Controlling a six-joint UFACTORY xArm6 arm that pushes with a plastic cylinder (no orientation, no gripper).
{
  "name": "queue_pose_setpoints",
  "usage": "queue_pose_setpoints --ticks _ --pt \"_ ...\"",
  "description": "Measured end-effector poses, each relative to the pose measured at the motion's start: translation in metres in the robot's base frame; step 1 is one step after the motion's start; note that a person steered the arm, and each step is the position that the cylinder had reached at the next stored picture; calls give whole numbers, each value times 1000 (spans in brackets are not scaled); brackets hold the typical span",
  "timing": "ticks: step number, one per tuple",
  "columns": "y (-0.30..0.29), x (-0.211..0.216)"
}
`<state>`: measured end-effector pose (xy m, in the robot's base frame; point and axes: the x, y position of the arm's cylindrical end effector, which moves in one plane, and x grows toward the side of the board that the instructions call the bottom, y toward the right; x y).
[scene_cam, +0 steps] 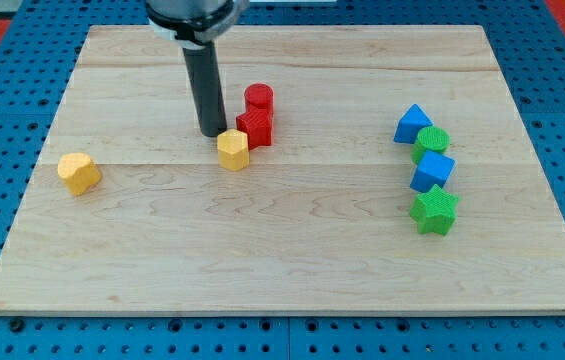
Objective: Place the yellow heart towards the bottom left side of the yellow hexagon
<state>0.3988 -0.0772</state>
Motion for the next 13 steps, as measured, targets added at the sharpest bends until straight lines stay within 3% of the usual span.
queue_pose_setpoints --ticks 3,5,6,7,8,9,12,13 --pt "-11 -2" --pt "-169 -5" --pt "-192 21" --pt "-171 56" --pt "-118 63" --pt "-158 72" --pt "-23 92" --pt "-40 116"
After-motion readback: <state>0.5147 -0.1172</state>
